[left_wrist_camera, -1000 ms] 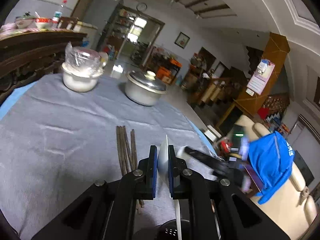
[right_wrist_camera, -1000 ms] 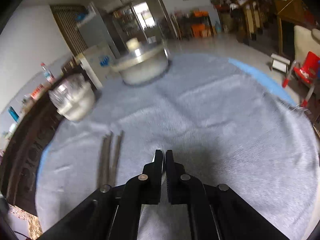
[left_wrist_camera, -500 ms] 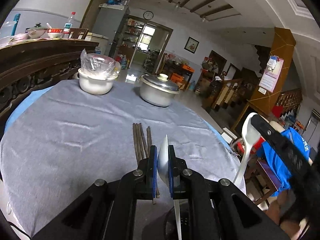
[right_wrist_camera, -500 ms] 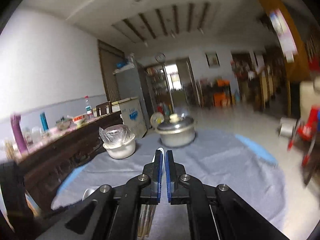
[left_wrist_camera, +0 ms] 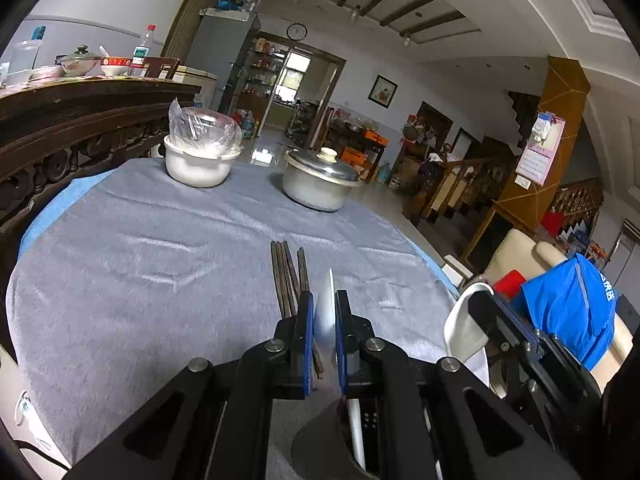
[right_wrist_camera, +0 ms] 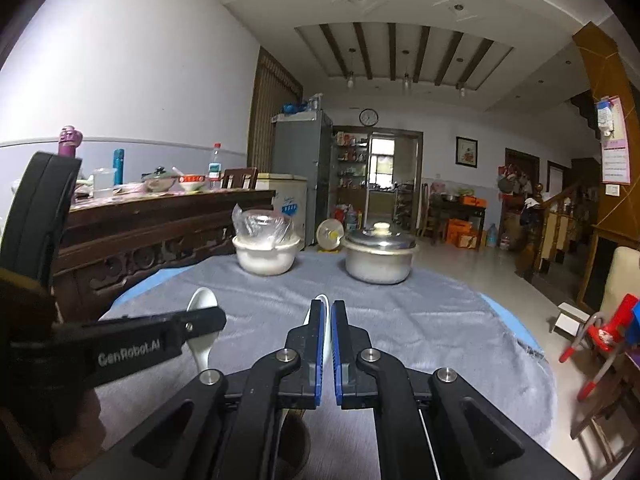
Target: Organize utensils
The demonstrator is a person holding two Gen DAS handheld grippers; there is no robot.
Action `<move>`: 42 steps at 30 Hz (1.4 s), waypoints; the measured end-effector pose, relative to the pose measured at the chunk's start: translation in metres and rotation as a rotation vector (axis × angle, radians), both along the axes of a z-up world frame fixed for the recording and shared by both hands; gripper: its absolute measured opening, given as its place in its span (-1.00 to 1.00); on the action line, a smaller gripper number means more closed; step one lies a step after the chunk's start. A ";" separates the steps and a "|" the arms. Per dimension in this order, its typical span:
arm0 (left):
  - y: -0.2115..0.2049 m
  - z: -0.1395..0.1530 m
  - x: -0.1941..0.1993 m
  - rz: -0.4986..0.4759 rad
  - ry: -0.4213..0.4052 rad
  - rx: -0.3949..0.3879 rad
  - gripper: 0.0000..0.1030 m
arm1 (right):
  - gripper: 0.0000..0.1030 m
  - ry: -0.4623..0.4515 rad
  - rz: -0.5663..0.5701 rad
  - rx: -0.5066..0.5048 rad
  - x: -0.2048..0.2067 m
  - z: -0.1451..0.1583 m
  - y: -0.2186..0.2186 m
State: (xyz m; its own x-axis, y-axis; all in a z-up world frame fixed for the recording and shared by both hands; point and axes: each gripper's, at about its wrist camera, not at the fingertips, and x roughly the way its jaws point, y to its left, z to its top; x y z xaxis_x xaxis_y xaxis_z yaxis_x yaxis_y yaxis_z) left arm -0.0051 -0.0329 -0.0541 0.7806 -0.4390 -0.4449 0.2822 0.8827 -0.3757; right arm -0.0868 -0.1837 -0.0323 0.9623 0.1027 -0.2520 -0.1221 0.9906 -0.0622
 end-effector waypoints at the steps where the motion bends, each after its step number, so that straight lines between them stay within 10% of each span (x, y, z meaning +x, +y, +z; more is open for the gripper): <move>1: 0.000 0.000 -0.001 -0.005 0.003 0.002 -0.81 | -0.91 0.007 0.005 0.000 -0.001 -0.001 0.000; 8: 0.005 0.000 -0.015 -0.023 0.020 0.039 -0.78 | -0.87 0.046 0.035 0.018 -0.015 0.001 -0.003; 14: 0.011 0.010 -0.024 -0.005 0.003 0.067 -0.29 | -0.39 0.037 0.025 0.076 -0.022 0.009 -0.015; 24: 0.009 0.021 -0.028 0.060 -0.017 0.234 0.19 | -0.39 0.067 -0.059 0.158 -0.017 0.014 -0.042; 35: 0.026 0.024 -0.019 0.178 0.086 0.325 0.29 | -0.37 0.128 -0.088 0.177 -0.013 0.011 -0.053; 42: 0.040 0.020 -0.012 0.270 0.122 0.402 0.31 | -0.02 0.142 -0.102 0.186 -0.013 0.010 -0.054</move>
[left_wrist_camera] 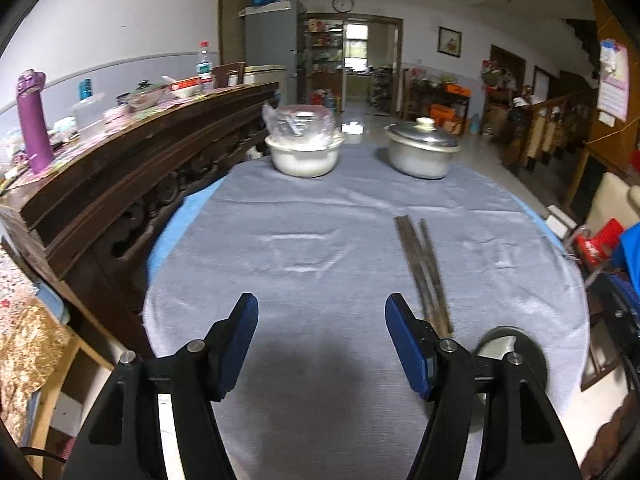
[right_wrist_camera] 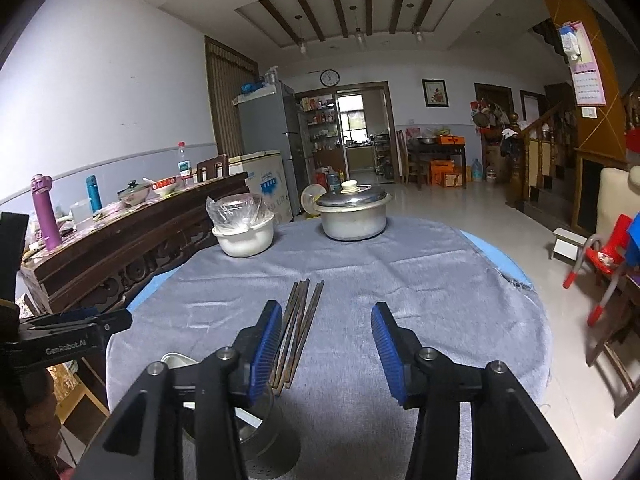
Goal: Organize utensils
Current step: 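Move both tools toward the chopsticks standing in the cup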
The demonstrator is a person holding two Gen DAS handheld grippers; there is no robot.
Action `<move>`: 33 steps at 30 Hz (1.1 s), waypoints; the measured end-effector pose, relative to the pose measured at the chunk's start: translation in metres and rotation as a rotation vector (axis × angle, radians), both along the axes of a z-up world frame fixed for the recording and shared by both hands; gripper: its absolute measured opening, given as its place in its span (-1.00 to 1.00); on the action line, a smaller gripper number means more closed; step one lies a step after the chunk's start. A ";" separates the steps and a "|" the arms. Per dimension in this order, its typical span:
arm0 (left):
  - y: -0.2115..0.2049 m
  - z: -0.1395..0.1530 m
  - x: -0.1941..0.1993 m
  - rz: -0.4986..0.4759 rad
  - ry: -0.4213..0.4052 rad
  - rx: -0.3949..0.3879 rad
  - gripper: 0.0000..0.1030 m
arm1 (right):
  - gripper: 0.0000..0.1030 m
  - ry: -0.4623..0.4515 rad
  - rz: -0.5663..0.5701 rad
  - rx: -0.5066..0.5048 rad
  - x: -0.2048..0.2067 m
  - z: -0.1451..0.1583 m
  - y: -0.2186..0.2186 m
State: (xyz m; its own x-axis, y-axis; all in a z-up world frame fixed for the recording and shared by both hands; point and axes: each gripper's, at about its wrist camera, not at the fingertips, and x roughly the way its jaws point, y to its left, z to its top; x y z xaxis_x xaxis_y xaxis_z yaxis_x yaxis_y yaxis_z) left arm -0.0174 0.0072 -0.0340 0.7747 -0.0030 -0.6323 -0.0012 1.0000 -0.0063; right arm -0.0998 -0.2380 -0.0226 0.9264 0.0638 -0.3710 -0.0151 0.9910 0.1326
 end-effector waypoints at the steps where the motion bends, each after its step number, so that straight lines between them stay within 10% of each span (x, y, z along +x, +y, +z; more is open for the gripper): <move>1: 0.002 -0.001 0.001 0.010 0.002 0.007 0.31 | -0.02 0.003 -0.001 -0.001 0.001 0.000 0.000; 33: -0.002 -0.059 0.084 0.010 0.196 0.024 0.32 | -0.02 0.241 -0.092 0.144 0.076 -0.047 -0.040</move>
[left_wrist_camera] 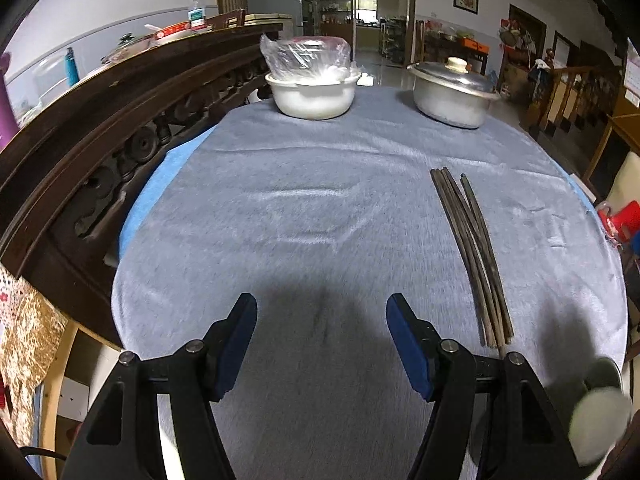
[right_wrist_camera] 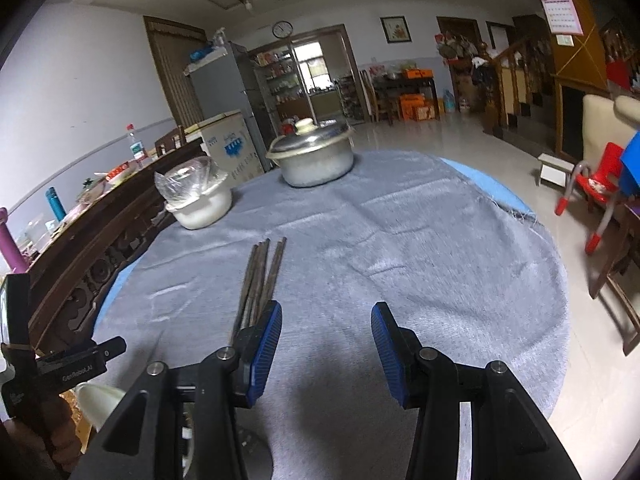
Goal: Organize utensils
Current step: 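Move both tools toward the chopsticks standing in the cup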
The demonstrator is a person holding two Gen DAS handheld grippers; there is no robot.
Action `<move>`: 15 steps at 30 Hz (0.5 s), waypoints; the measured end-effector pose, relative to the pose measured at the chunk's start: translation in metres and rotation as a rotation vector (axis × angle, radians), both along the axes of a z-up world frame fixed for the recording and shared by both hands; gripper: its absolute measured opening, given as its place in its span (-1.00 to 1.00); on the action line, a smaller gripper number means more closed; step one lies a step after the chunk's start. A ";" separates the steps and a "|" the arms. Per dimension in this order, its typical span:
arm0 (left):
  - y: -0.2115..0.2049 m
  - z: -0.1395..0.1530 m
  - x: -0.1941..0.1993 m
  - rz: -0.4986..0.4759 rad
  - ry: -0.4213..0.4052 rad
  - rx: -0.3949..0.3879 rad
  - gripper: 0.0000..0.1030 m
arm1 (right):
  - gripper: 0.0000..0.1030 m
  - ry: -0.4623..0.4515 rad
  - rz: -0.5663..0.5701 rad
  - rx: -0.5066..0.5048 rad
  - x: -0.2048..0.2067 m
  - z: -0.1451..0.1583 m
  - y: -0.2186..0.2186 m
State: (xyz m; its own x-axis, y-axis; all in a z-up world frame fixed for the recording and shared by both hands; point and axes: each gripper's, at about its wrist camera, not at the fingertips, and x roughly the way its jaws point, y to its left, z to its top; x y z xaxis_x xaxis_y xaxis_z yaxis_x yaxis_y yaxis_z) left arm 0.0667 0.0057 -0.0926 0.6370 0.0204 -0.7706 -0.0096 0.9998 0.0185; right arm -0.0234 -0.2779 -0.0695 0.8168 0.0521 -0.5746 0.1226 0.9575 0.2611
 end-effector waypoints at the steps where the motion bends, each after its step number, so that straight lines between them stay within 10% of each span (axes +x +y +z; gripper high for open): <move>1: -0.003 -0.002 0.007 -0.005 0.003 0.007 0.32 | -0.02 0.007 0.000 0.002 0.005 -0.002 -0.001; 15: -0.040 -0.014 0.075 -0.071 0.033 0.037 0.32 | -0.02 0.098 0.047 0.001 0.079 -0.022 -0.009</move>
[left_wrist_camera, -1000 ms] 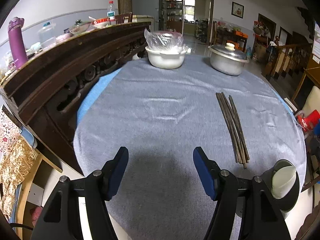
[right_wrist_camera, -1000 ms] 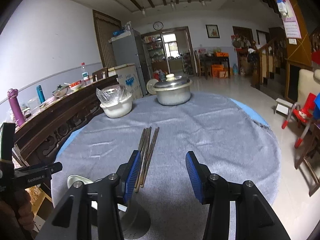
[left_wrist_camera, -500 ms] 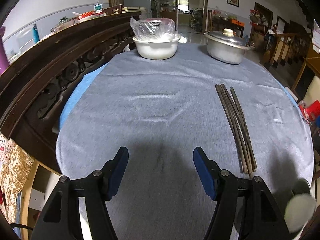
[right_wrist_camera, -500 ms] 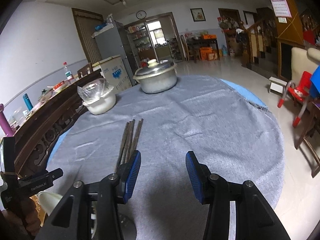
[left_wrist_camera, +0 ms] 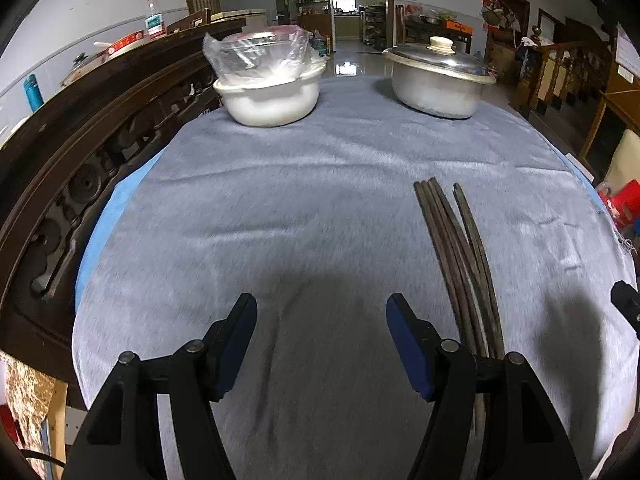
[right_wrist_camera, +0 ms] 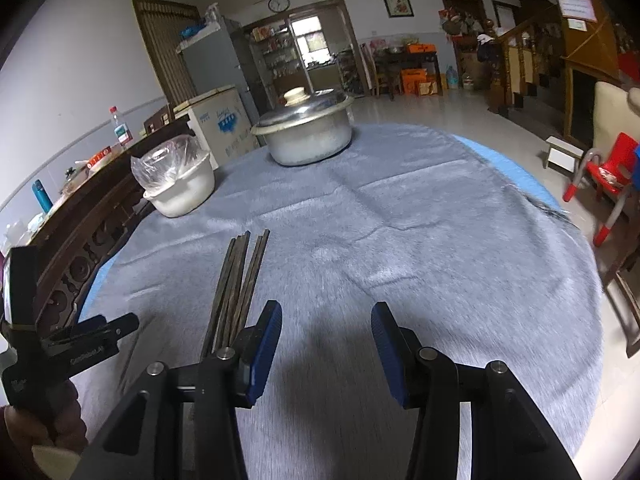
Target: Organize utensils
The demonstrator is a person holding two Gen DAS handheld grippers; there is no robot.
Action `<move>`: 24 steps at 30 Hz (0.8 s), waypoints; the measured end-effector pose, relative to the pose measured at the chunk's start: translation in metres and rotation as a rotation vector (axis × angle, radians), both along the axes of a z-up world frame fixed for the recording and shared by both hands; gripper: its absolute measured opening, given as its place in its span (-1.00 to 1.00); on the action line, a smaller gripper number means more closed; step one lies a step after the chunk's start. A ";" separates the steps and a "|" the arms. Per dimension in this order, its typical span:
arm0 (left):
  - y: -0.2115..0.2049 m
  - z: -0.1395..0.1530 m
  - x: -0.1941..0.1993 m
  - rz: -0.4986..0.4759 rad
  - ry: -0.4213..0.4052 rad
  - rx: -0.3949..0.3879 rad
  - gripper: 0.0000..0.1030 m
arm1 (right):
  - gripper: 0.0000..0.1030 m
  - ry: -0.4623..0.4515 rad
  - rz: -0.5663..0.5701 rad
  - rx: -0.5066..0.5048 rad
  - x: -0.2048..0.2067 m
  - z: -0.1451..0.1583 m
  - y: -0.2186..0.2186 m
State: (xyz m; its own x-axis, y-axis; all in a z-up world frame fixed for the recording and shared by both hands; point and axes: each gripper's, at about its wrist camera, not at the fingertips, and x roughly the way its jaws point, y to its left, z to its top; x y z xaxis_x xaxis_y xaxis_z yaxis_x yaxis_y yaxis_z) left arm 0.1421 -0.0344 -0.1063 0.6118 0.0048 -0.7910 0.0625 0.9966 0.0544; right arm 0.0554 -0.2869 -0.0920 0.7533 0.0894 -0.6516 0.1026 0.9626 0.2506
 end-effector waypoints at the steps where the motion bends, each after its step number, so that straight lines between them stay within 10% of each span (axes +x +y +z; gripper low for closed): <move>1: -0.002 0.000 0.005 -0.004 0.000 0.002 0.32 | -0.02 0.006 0.009 -0.003 0.005 -0.001 0.001; 14: -0.001 -0.008 0.042 0.002 0.021 -0.002 0.32 | -0.03 0.136 0.219 0.068 0.104 -0.027 0.027; 24: 0.006 -0.009 0.070 -0.003 0.049 -0.037 0.32 | -0.42 0.193 0.226 0.058 0.170 -0.042 0.058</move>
